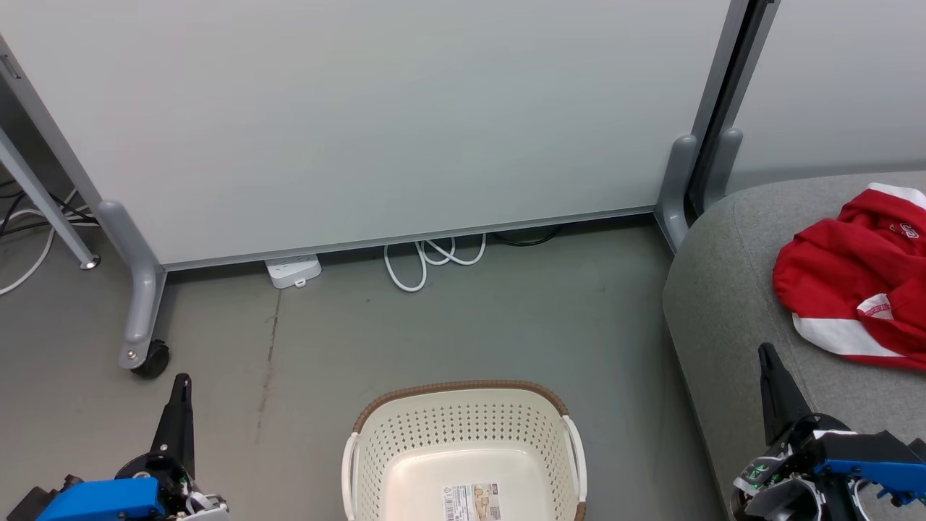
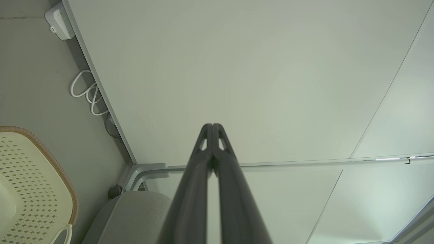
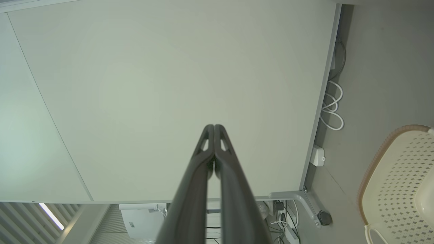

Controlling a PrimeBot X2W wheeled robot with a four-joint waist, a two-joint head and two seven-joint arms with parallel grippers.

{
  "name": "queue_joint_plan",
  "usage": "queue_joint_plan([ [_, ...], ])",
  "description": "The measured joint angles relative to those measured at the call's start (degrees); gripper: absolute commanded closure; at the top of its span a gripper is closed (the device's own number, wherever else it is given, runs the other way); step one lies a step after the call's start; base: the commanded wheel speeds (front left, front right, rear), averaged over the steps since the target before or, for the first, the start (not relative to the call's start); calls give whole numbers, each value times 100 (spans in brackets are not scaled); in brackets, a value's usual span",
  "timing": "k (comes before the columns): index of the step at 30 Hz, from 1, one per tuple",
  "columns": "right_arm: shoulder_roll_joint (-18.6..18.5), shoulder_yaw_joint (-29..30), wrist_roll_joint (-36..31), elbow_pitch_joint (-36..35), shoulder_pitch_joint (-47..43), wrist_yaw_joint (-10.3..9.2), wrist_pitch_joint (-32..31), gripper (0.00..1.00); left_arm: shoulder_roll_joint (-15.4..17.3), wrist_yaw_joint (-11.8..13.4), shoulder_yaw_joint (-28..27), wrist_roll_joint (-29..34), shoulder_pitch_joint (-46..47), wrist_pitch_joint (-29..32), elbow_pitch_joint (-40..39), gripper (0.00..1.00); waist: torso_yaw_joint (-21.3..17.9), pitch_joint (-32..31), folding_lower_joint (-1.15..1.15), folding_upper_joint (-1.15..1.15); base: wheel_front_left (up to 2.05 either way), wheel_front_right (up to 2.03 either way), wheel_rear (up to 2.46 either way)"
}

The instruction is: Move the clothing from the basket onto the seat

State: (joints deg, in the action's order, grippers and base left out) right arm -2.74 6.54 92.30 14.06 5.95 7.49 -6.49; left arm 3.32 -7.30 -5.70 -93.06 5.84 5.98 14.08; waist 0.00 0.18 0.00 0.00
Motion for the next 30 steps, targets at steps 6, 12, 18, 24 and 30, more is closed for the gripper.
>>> queue_joint_plan([
  [6,0,0,0,0,1,0,0,100,-5,0,-7,0,0,0,0,100,0,0,0,0,0,0,0],
  [12,0,-2,0,0,1,0,0,100,-9,0,-12,4,0,2,0,100,0,0,0,0,0,0,0],
  [18,0,0,0,0,1,0,0,100,-13,0,-18,9,0,7,0,100,0,0,0,0,0,0,0],
  [24,0,-2,0,0,1,0,0,100,-16,0,-24,11,1,8,0,100,0,0,-1,0,0,0,0],
  [30,0,0,0,0,1,0,0,100,-19,0,-30,18,1,9,0,100,0,0,-1,0,0,0,0],
])
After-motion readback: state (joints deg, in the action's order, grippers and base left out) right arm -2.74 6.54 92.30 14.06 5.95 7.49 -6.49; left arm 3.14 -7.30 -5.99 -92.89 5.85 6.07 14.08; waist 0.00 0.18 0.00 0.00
